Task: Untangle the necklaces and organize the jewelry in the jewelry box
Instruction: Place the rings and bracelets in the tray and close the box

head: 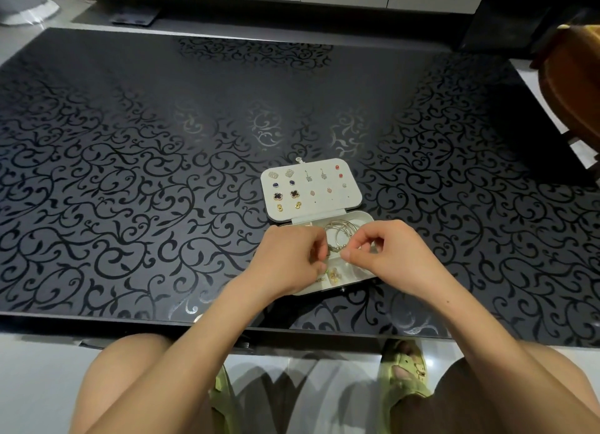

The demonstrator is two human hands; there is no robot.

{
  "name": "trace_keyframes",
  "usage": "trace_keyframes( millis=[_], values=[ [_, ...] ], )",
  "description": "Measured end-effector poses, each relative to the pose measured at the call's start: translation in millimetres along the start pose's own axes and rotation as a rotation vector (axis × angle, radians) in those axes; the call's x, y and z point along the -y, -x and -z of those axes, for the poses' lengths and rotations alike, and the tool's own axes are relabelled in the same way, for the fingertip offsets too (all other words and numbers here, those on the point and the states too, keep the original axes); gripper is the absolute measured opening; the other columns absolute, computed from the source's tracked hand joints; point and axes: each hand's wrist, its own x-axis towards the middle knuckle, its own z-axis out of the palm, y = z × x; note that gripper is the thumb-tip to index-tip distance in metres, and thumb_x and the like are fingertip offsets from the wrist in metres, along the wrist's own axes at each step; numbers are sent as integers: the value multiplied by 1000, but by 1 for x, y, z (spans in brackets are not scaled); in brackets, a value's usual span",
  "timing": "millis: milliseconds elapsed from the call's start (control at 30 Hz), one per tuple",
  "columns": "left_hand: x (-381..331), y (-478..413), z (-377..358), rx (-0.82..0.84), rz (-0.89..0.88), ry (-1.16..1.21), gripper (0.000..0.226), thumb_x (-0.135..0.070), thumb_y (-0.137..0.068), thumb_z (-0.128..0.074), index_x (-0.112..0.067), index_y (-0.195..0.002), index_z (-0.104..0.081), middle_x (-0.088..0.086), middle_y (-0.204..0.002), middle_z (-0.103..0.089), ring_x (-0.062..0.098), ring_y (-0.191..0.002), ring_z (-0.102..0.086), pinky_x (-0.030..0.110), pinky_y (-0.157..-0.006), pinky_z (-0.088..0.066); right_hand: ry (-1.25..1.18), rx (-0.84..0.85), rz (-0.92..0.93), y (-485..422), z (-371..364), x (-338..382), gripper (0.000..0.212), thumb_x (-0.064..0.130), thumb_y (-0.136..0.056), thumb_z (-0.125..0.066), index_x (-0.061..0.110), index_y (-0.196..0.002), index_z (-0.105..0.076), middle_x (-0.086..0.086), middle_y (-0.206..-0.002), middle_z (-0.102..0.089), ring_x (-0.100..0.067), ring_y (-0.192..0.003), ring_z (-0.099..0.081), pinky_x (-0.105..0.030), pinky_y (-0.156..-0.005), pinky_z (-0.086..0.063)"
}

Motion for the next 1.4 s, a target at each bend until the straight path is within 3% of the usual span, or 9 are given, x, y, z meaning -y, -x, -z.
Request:
trace_keyframes(
  millis=[300, 467, 800, 1000, 1067, 1167, 1267, 1400],
  values=[
    [6, -4, 2, -10, 23, -12, 12, -22, -78, -68, -24, -73, -58, -9, -76, -64, 6, -72, -54, 22, -66, -35, -13, -1, -2, -1, -1, 0, 12, 36, -77, -72, 25, -72, -68, 14, -61, -52, 6, -51, -45, -18, -58, -29],
    [7, -5, 1, 48, 30, 13, 13, -25, -78, -72, -25, -74, -60, -11, -84, -66, 5, -80, -57, 24, -77, -43, -19, -14, 4, -1, 0, -2, 11, 35, -78, -71, 25, -74, -69, 13, -63, -53, 1, -52, -42, -19, -60, -31],
    [10, -6, -2, 60, 63, 96, 17, -19, -78, -72, -24, -70, -58, -10, -77, -63, 4, -72, -53, 17, -65, -36, -29, -23, 15, -4, -2, -4, 10, 33, -78, -71, 24, -74, -69, 13, -63, -57, 5, -52, -46, -21, -61, -35],
    [12, -8, 0, 74, 62, 141, 16, -18, -79, -71, -24, -70, -58, -12, -78, -63, 2, -72, -53, 20, -70, -39, -114, -37, 11, -11, 9, 2, 11, 26, -79, -73, 17, -73, -70, 11, -65, -60, 5, -55, -47, -17, -61, -38],
    [12, -8, 1, 80, 56, 147, 16, -19, -79, -71, -24, -71, -58, -11, -79, -64, 2, -72, -54, 20, -70, -41, -160, -68, 2, -19, 15, 2, 10, 24, -79, -72, 16, -73, -70, 6, -70, -64, 0, -61, -50, -23, -66, -43],
    [13, -8, 7, 97, 56, 226, 13, -21, -78, -72, -23, -73, -61, -10, -77, -64, 5, -69, -53, 20, -67, -44, -180, -191, -15, -41, 19, -3, 10, 24, -82, -68, 14, -81, -70, -3, -84, -69, -16, -76, -60, -31, -76, -49],
    [19, -8, 17, 27, 85, 346, 11, -22, -80, -73, -19, -77, -63, -13, -69, -56, 3, -61, -47, 18, -63, -40, -131, -282, -78, -75, 18, -13, 20, 30, -86, -61, 15, -97, -66, 3, -92, -65, -15, -88, -58, -33, -81, -48],
    [24, -6, 24, -107, 144, 437, 11, -23, -82, -72, -21, -76, -62, -13, -68, -55, -3, -52, -45, 17, -60, -39, -102, -248, -168, -109, 13, -22, 35, 33, -88, -57, 11, -114, -60, 3, -91, -56, -14, -87, -51, -30, -77, -43]
  ],
)
